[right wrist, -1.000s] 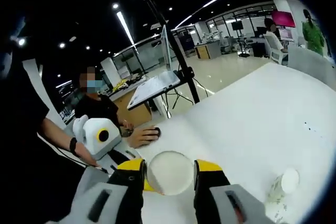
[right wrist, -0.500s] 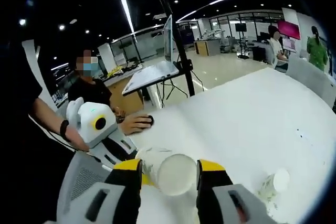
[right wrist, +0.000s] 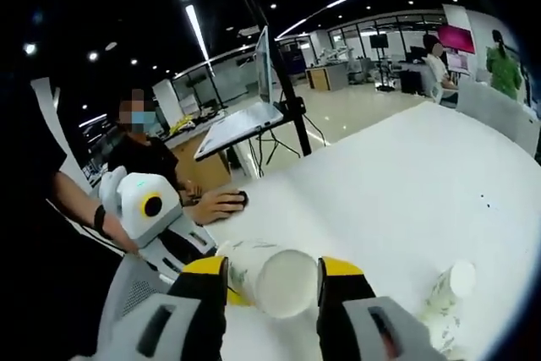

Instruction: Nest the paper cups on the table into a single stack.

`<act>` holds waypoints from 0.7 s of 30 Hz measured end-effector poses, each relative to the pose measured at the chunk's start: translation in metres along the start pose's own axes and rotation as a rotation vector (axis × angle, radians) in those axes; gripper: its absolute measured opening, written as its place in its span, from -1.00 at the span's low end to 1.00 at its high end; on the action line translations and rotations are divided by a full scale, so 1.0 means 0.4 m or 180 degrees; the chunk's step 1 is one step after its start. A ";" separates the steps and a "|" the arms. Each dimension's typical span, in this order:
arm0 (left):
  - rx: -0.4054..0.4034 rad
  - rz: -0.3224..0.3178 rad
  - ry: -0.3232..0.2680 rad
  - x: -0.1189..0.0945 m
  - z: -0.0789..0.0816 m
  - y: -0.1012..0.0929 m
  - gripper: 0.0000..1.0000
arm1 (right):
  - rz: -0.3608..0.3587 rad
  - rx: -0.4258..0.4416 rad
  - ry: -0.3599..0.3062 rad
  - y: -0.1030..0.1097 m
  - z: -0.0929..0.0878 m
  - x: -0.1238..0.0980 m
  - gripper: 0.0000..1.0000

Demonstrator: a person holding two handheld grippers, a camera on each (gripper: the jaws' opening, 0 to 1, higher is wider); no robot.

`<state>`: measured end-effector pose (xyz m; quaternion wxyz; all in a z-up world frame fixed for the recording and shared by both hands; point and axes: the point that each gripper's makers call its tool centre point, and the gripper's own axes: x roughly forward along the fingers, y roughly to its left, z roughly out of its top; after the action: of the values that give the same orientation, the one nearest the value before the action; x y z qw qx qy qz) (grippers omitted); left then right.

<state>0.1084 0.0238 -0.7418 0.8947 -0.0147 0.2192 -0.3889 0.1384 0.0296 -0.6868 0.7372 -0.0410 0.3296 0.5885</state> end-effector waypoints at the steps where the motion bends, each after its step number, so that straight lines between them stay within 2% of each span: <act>1: -0.0011 0.0015 -0.0020 -0.001 0.004 0.002 -0.94 | 0.0015 0.0030 0.0004 -0.005 -0.005 0.001 -0.19; 9: -0.0031 0.0006 -0.0108 0.004 0.024 -0.004 -0.88 | 0.0070 0.0072 0.0036 0.015 -0.018 0.016 -0.16; 21: 0.0015 -0.0057 -0.0108 0.013 0.041 -0.021 -0.86 | 0.0179 0.0046 0.0052 0.059 -0.024 0.043 -0.08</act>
<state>0.1124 0.0117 -0.7271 0.8948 -0.0212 0.2029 -0.3971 0.1147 0.0467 -0.6958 0.7179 -0.0312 0.3409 0.6062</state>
